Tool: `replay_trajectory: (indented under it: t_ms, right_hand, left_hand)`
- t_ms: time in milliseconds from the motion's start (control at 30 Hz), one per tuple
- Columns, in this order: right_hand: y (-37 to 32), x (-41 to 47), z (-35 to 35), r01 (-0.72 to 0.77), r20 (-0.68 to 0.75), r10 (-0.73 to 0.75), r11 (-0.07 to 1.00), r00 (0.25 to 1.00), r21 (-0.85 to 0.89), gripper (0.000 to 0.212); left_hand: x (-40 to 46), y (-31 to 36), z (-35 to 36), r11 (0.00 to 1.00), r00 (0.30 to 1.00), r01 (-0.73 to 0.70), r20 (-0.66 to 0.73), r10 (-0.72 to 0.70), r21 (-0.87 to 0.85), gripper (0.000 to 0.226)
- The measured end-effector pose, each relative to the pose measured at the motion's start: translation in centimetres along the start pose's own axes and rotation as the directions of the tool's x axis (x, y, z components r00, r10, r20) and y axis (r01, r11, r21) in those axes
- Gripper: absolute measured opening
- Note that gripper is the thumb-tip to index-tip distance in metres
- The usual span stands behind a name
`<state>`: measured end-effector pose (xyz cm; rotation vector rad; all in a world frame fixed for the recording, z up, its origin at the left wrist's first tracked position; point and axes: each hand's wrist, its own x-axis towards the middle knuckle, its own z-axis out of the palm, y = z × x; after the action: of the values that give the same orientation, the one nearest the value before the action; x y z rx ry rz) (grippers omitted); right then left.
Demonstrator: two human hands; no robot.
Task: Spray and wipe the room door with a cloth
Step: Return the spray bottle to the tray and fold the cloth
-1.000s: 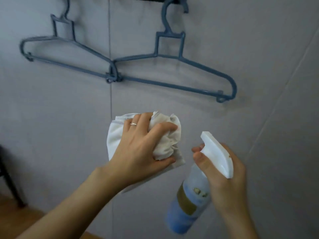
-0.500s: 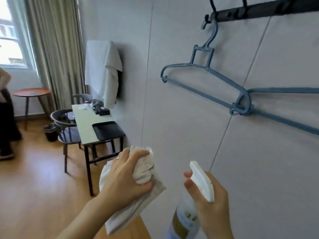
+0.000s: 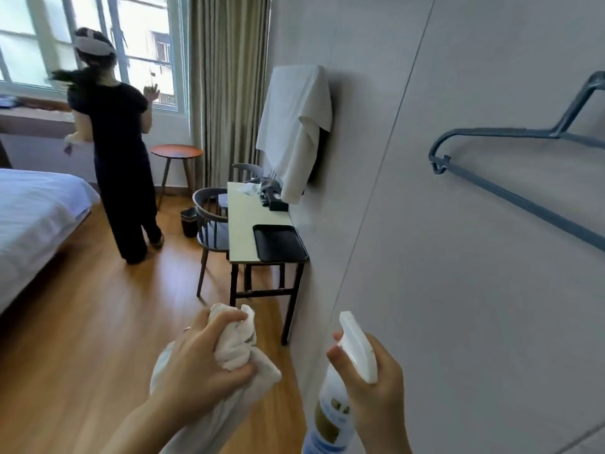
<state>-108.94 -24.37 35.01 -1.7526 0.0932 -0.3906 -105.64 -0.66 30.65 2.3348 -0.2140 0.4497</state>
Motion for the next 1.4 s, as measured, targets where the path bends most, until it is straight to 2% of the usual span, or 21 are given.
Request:
replay_trajectory:
  t_ms: [100, 233, 467, 667, 933, 1100, 1267, 1400]
  right_hand:
    - [1.1, 4.5, 4.5, 0.0, 0.007, 0.001, 1.0, 1.0, -0.028, 0.077]
    - [2.5, 10.7, 11.2, -0.012, -0.021, 0.011, 0.999, 1.0, -0.049, 0.091]
    - [4.1, 21.2, 21.3, -0.039, -0.069, 0.034, 0.997, 0.997, -0.061, 0.094]
    - [7.7, 30.9, 27.5, -0.095, -0.091, 0.089, 0.993, 0.992, -0.063, 0.09]
    - [13.5, 46.8, 33.4, -0.121, -0.06, 0.119, 0.992, 0.991, -0.035, 0.069]
    - [15.3, 55.5, 36.8, -0.098, -0.055, 0.093, 0.991, 0.994, -0.096, 0.055]
    - [16.6, 62.5, 40.4, -0.139, -0.104, 0.124, 0.979, 0.987, -0.152, 0.052]
    - [19.7, 66.7, 44.1, -0.168, -0.188, 0.137, 0.972, 0.973, -0.162, 0.06]
  left_hand:
    - [3.5, -4.0, -0.3, 0.999, 0.999, 0.034, -0.005, -0.034, -0.02, 0.057]
    - [10.1, -9.5, -1.5, 0.999, 1.0, 0.007, 0.002, -0.007, -0.044, 0.055]
    - [24.3, -14.4, -3.0, 0.989, 0.992, -0.116, 0.051, 0.112, 0.087, 0.059]
    - [34.2, -18.1, 0.2, 0.98, 0.971, -0.185, 0.17, 0.17, 0.076, 0.063]
    - [48.7, -23.9, 5.8, 0.978, 0.963, -0.173, 0.229, 0.143, 0.117, 0.063]
    - [58.9, -26.3, 8.5, 0.963, 0.956, -0.217, 0.237, 0.176, 0.162, 0.06]
    - [67.2, -30.2, 11.4, 0.965, 0.932, -0.233, 0.312, 0.187, 0.117, 0.058]
    - [72.6, -35.1, 13.6, 0.963, 0.905, -0.263, 0.359, 0.228, 0.053, 0.058]
